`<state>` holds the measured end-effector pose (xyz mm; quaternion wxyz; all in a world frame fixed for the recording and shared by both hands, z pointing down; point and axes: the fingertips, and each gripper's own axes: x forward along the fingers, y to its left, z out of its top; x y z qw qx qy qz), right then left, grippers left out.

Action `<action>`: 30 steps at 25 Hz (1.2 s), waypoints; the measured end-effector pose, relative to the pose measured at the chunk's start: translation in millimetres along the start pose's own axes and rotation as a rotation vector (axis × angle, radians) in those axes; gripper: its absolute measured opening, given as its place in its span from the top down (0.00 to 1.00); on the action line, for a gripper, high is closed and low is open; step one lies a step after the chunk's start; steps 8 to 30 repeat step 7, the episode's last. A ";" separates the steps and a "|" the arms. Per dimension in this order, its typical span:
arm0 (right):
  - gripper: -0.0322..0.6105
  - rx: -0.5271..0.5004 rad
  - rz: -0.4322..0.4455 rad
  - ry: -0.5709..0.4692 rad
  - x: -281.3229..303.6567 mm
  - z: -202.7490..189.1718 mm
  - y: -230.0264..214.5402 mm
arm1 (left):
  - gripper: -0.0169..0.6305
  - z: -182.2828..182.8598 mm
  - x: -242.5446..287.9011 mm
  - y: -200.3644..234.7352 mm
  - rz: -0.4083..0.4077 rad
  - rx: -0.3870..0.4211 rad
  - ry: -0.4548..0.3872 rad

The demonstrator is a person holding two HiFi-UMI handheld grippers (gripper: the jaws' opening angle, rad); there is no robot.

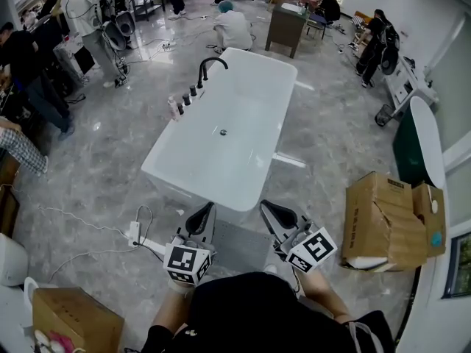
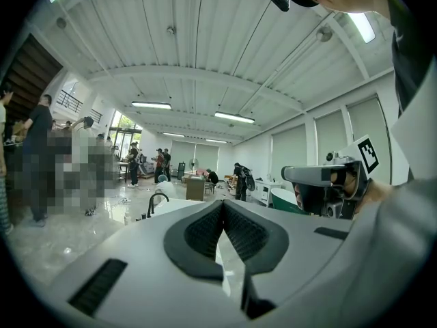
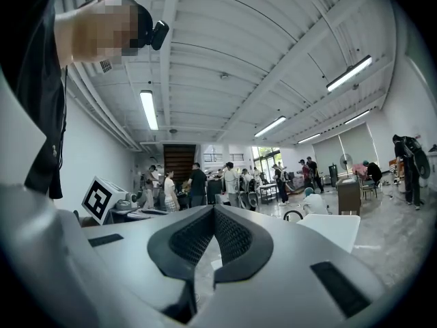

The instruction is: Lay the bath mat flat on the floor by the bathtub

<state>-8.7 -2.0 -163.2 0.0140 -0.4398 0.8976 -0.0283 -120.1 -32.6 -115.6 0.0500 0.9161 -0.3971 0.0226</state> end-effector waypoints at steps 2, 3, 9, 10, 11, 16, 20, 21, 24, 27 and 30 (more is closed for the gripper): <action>0.91 0.000 -0.003 0.004 0.5 -1.0 -1.7 | 0.95 -0.5 0.7 0.8 0.001 0.003 0.004; 0.91 -0.001 -0.005 0.006 0.9 -1.7 -2.4 | 0.95 -0.9 1.0 1.4 0.001 0.004 0.006; 0.91 -0.009 -0.010 0.013 3.4 -4.6 -3.6 | 0.95 -2.4 2.0 5.1 -0.001 0.005 0.007; 0.91 -0.009 -0.010 0.013 3.4 -4.6 -3.6 | 0.95 -2.4 2.0 5.1 -0.001 0.005 0.007; 0.91 -0.009 -0.010 0.013 3.4 -4.6 -3.6 | 0.95 -2.4 2.0 5.1 -0.001 0.005 0.007; 0.91 -0.009 -0.010 0.013 3.4 -4.6 -3.6 | 0.95 -2.4 2.0 5.1 -0.001 0.005 0.007; 0.91 -0.009 -0.010 0.013 3.4 -4.6 -3.6 | 0.95 -2.4 2.0 5.1 -0.001 0.005 0.007; 0.91 -0.009 -0.010 0.013 3.4 -4.6 -3.6 | 0.95 -2.4 2.0 5.1 -0.001 0.005 0.007; 0.91 -0.009 -0.010 0.013 3.4 -4.6 -3.6 | 0.95 -2.4 2.0 5.1 -0.001 0.005 0.007; 0.91 -0.009 -0.010 0.013 3.4 -4.6 -3.6 | 0.95 -2.4 2.0 5.1 -0.001 0.005 0.007; 0.91 -0.009 -0.010 0.013 3.4 -4.6 -3.6 | 0.95 -2.4 2.0 5.1 -0.001 0.005 0.007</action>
